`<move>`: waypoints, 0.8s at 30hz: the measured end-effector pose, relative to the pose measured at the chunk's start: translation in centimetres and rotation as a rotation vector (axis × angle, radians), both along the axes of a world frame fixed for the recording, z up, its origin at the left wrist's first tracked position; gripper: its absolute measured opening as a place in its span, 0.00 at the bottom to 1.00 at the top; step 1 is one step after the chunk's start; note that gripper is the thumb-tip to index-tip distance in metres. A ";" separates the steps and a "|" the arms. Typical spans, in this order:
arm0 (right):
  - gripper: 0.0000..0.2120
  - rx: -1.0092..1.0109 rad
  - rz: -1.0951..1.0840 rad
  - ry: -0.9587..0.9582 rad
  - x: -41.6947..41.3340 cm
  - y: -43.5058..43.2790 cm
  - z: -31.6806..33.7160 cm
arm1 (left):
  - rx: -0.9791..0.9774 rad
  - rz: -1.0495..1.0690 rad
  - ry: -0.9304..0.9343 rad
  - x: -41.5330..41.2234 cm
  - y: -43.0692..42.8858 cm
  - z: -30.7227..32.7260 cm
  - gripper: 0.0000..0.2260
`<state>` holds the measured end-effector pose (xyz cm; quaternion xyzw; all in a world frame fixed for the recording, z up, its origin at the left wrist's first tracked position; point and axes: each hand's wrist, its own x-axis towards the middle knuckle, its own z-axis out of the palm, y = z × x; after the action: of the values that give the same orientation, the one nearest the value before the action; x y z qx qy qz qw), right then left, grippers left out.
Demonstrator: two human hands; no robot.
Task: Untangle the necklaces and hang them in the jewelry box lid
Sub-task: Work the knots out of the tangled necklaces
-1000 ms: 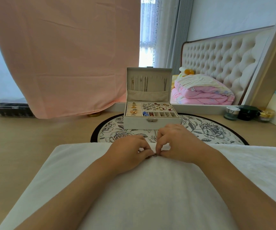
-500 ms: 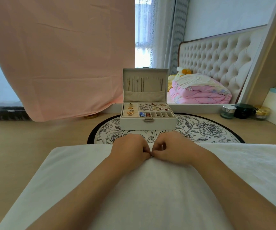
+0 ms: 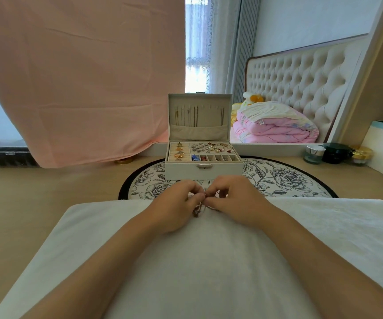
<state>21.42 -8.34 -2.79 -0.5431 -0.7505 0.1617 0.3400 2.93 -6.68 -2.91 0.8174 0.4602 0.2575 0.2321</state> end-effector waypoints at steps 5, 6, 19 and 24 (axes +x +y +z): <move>0.10 -0.121 0.032 0.371 -0.5 -0.1 0.6 | -0.014 -0.055 -0.191 -0.8 0.0 0.9 0.01; 0.10 -0.148 0.037 0.423 -0.5 -0.1 0.8 | -0.018 -0.074 -0.186 -1.1 0.1 0.9 0.01; 0.16 -0.353 0.045 0.486 0.1 -0.2 1.7 | 0.014 -0.077 -0.074 -2.6 -0.1 1.7 0.07; 0.07 -0.303 0.144 0.540 -0.1 -0.6 1.8 | -0.068 -0.095 -0.164 -2.1 -0.3 0.8 0.06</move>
<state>21.34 -8.95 -1.02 -0.4705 -0.6369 0.4338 0.4299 0.85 -6.99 -2.08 0.8062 0.4087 0.2965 0.3085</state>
